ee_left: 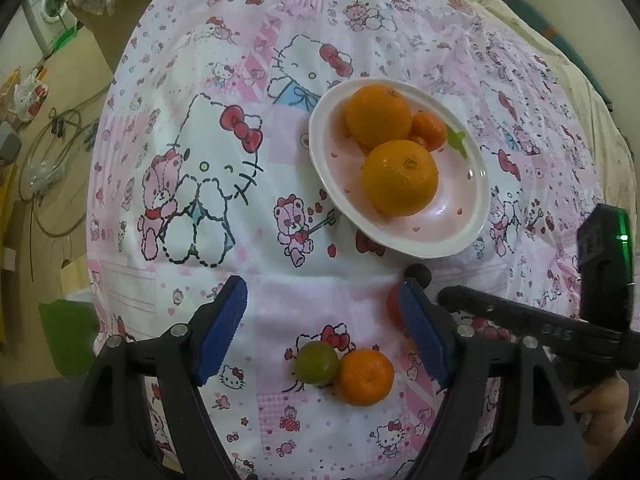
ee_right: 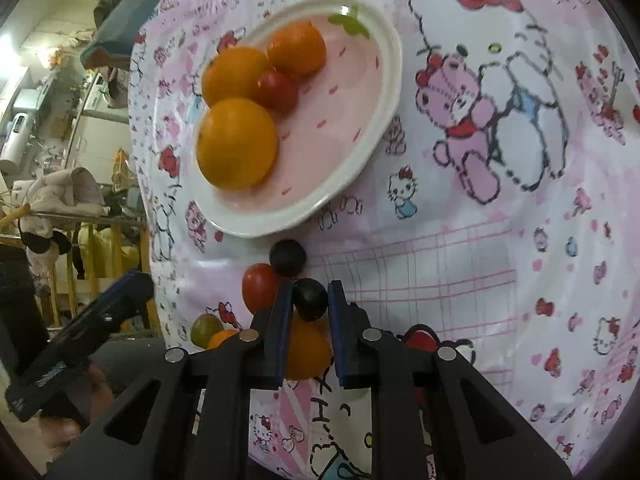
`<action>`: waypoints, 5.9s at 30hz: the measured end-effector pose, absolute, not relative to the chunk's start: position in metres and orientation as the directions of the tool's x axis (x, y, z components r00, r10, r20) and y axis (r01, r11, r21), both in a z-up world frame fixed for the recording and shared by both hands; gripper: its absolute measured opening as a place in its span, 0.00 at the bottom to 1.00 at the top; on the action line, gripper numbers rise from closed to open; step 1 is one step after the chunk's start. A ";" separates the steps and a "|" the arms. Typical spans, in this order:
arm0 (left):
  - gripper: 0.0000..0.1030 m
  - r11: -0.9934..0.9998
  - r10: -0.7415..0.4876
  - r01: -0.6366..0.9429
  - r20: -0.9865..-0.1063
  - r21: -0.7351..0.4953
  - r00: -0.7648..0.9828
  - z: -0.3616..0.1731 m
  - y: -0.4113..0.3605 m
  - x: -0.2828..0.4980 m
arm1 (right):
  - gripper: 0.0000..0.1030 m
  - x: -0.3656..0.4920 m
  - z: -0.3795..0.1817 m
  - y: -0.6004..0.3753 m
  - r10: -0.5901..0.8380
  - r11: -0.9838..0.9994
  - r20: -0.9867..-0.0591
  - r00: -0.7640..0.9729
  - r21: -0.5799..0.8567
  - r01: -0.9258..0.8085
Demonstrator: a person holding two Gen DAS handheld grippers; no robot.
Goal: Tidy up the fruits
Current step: 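Grasp a dark cherry tomato with the right tool while the left tool grasps a red tomato, then place the dark cherry tomato on the plate with the right tool while the left tool places the red tomato, then move both open tools back toward the fruit left on the cloth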
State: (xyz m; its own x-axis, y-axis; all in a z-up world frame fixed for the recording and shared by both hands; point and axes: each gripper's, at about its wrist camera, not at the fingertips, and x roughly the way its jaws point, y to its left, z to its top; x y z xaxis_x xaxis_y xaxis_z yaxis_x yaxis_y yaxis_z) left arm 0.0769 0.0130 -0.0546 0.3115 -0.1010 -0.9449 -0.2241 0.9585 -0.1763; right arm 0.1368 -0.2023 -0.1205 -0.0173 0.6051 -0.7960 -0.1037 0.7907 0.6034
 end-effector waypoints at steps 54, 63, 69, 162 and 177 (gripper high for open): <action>0.24 0.926 -0.180 -0.255 -0.922 -0.276 0.344 -0.007 0.047 0.117 | 0.17 0.167 -0.041 -0.263 0.683 0.726 -0.687 0.247 0.674 -0.133; 0.24 0.948 -0.134 -0.238 -0.944 -0.211 0.302 -0.016 0.046 0.160 | 0.18 0.197 -0.031 -0.263 0.666 0.746 -0.703 0.250 0.636 -0.197; 0.24 0.941 -0.164 -0.241 -0.944 -0.237 0.288 -0.027 0.043 0.180 | 0.18 0.226 -0.049 -0.257 0.638 0.770 -0.740 0.213 0.617 -0.161; 0.68 0.962 -0.125 -0.178 -0.910 -0.209 0.394 -0.017 0.027 0.144 | 0.52 0.202 -0.041 -0.250 0.625 0.780 -0.756 0.194 0.594 -0.196; 0.68 0.935 -0.139 -0.248 -0.905 -0.254 0.402 -0.025 0.027 0.072 | 0.56 0.137 -0.069 -0.234 0.590 0.798 -0.803 0.085 0.566 -0.206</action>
